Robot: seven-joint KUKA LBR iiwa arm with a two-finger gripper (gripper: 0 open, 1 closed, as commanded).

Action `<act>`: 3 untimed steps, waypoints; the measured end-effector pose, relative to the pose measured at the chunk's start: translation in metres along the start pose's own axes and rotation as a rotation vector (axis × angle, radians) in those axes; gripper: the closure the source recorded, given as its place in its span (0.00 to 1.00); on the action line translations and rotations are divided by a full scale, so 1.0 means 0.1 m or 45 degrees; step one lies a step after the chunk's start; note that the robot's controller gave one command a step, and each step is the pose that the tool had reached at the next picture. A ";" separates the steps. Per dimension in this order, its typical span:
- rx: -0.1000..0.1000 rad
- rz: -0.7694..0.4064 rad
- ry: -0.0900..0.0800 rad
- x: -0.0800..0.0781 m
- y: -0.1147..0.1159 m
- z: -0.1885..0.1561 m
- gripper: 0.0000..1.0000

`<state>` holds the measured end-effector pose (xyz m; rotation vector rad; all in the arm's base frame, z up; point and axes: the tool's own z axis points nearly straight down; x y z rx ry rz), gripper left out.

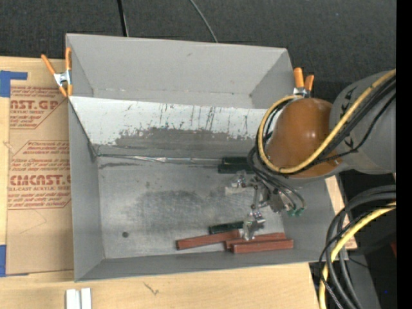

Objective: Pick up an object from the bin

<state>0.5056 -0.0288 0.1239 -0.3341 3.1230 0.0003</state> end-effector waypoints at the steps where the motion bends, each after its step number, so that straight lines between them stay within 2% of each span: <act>1: 0.003 -0.212 -0.011 0.14 -0.26 0.45 1.00; 2: 0.003 -0.213 -0.011 0.14 -0.26 0.45 1.00; 3: 0.000 -0.273 -0.002 0.10 -0.31 -0.87 1.00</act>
Offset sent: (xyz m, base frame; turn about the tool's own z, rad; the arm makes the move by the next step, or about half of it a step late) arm 0.0000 0.0000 0.0000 0.0000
